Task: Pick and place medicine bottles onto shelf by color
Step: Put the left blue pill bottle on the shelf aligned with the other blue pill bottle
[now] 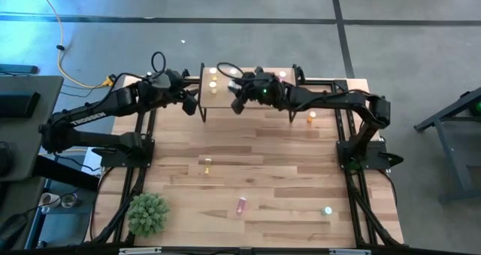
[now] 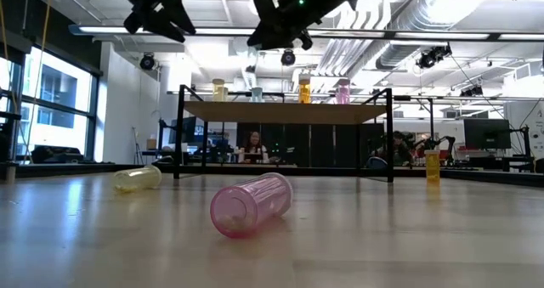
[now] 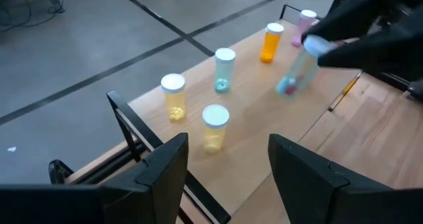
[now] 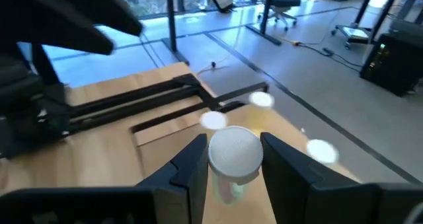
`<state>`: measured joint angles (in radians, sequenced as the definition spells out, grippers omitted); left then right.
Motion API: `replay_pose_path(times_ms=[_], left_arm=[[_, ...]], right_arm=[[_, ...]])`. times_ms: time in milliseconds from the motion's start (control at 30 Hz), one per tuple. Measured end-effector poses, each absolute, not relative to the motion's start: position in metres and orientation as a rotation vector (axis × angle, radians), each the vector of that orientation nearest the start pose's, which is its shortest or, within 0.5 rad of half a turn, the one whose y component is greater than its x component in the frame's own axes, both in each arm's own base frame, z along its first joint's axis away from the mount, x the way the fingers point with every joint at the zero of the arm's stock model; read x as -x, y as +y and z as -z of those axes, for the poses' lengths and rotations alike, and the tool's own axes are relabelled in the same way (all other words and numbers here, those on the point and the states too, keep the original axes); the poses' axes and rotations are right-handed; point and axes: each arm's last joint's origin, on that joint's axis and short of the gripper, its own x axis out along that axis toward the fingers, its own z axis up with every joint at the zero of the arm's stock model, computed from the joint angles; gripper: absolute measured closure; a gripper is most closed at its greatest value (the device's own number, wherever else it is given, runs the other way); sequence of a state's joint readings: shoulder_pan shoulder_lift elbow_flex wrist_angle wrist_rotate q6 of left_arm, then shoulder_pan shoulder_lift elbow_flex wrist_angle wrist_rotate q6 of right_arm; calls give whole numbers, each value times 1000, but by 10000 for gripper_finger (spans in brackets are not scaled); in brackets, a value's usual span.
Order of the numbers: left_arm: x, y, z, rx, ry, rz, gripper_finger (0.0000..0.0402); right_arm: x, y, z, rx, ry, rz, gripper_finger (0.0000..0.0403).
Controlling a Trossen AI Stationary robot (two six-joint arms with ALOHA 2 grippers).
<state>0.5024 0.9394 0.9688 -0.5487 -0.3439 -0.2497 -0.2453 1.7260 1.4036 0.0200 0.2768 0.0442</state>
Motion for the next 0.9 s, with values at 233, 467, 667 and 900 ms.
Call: replay_pose_path(times_ms=[233, 467, 667, 900], left_arm=[[-161, 100, -337, 273, 427, -893, 204], [-161, 101, -337, 275, 424, -898, 204], [-161, 101, -337, 275, 419, -908, 204], [-162, 101, -339, 273, 395, -911, 204]], right_arm=[[-386, -121, -332, 18, 290, 553, 290], [-389, -131, -316, -11, 372, 497, 290], [-394, -134, -301, 48, 445, 466, 290], [-388, -148, -300, 72, 468, 425, 290]])
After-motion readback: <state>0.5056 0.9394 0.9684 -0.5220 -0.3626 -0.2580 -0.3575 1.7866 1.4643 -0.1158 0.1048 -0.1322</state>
